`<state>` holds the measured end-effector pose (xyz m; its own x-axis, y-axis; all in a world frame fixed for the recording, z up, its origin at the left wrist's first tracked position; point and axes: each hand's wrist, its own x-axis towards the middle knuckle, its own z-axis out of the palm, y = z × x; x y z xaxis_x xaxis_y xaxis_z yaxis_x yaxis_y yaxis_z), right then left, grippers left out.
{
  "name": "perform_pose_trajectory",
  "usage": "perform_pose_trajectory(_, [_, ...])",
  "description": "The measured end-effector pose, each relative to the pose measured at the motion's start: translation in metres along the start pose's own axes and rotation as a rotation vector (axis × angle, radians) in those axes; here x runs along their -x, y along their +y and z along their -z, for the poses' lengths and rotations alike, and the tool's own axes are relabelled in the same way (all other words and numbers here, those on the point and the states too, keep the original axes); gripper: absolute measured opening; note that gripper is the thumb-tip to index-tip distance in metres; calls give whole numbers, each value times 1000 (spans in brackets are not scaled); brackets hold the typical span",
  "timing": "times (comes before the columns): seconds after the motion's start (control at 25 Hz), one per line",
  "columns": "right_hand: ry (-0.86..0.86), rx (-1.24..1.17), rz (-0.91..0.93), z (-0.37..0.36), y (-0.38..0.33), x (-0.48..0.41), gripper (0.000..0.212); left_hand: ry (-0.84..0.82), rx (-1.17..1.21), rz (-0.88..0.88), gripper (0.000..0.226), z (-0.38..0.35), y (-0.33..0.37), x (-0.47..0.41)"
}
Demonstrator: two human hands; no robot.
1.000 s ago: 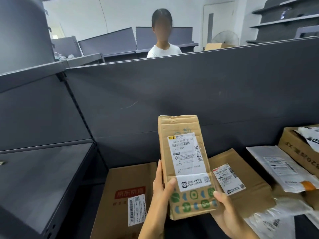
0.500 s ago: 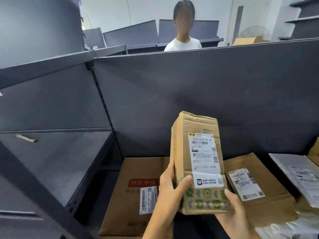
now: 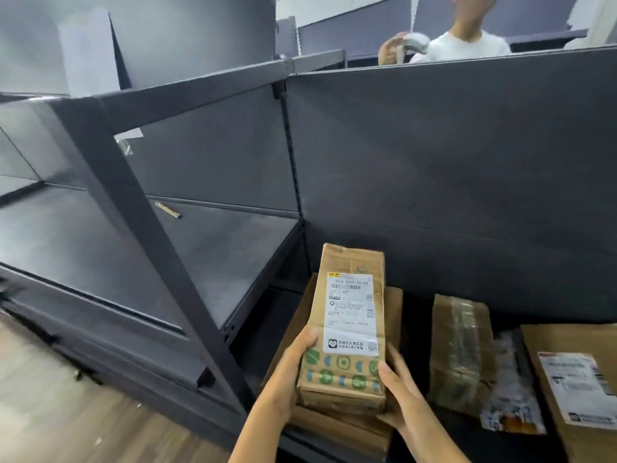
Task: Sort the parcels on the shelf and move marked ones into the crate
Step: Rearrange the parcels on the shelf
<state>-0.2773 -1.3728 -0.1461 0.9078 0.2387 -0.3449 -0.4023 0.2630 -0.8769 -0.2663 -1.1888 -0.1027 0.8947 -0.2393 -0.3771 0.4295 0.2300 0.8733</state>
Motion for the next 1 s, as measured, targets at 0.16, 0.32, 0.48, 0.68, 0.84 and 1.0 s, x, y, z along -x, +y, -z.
perform_pose_trajectory(0.16, [3,57,-60,-26,13,-31,83,125,-20,60,48,37,2,-22])
perform_pose_trajectory(0.32, [30,9,-115,-52,18,-65,86,229,130,123,53,67,6,-51])
perform_pose_trajectory(0.48, [65,-109,-135,-67,15,-88,81,617,353,81,68,77,-10,-91])
perform_pose_trajectory(0.68, [139,-79,-96,-77,25,-116,108,661,453,-61,59,78,-23,-121])
perform_pose_trajectory(0.84, [281,79,42,-85,5,-123,63,657,424,-79,48,80,-8,-146])
perform_pose_trajectory(1.0, [328,190,58,-83,-6,-136,52,646,327,-88,59,85,-11,-171])
